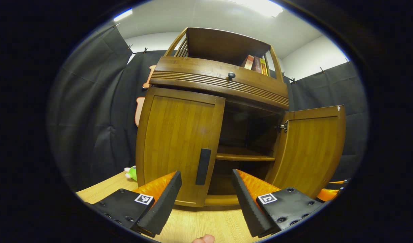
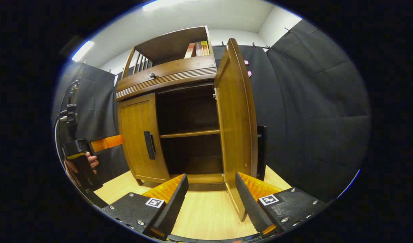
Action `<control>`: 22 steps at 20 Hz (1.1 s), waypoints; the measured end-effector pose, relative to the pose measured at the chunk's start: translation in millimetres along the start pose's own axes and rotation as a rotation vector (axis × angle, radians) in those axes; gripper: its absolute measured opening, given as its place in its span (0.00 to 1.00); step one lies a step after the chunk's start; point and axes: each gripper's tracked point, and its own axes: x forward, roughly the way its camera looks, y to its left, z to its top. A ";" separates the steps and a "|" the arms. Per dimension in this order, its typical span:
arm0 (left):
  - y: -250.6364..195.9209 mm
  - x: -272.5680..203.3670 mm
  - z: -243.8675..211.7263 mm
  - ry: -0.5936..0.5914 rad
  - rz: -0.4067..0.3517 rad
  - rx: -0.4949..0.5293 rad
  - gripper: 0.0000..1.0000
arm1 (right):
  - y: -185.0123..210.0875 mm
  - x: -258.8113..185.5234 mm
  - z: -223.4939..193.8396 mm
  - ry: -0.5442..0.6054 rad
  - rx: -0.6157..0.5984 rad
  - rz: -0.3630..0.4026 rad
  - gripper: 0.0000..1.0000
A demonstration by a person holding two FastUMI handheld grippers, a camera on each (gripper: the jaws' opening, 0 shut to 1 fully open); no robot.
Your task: Open the right door of the double-door shoe cabinet with the right hand, and open the left door with the left hand.
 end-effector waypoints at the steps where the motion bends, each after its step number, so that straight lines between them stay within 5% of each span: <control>1: 3.7 12.3 1.3 -0.005 0.001 0.008 0.96 | 4.5 0.3 2.5 -0.006 0.001 0.014 0.99; 6: 7.0 84.7 -16.2 0.017 0.016 0.091 0.97 | 18.4 -6.3 3.2 0.000 0.011 0.054 0.99; 7: 8.4 99.0 -29.2 0.039 0.014 0.101 0.96 | 19.0 -6.8 3.3 0.001 0.011 0.049 0.88; 8: 9.4 110.0 -41.7 0.064 0.011 0.100 0.95 | 17.9 -8.1 3.4 0.003 0.012 0.042 0.99; 9: 10.5 122.7 -52.8 0.083 0.010 0.090 0.95 | 16.2 -9.9 3.2 0.003 0.014 0.035 0.99; 10: 14.1 135.1 -61.3 0.095 0.018 0.080 0.95 | 13.8 -11.5 3.3 0.004 0.013 0.026 0.88; 12: 25.8 146.8 -70.9 0.116 0.051 0.078 0.95 | 7.2 -14.2 3.5 0.005 0.010 0.006 0.88; 13: 27.9 154.0 -77.4 0.120 0.063 0.080 0.95 | 4.4 -15.7 4.2 0.005 0.011 -0.004 0.99; 14: 30.1 158.2 -81.4 0.122 0.069 0.081 0.95 | 1.3 -15.9 4.0 0.006 0.015 -0.014 0.99; 15: 32.8 162.0 -82.5 0.122 0.072 0.082 0.95 | -0.9 -15.4 3.2 0.008 0.019 -0.021 0.88; 19: 30.1 170.6 -80.2 0.113 0.044 0.080 0.99 | -4.7 -12.6 0.0 0.019 0.024 -0.031 0.88; 20: 30.0 171.7 -81.5 0.116 0.039 0.075 0.96 | -4.4 -10.9 -0.4 0.020 0.022 -0.031 0.99; 22: 34.1 171.5 -81.4 0.114 0.035 0.065 0.94 | -4.8 -11.1 0.2 0.018 0.017 -0.029 0.99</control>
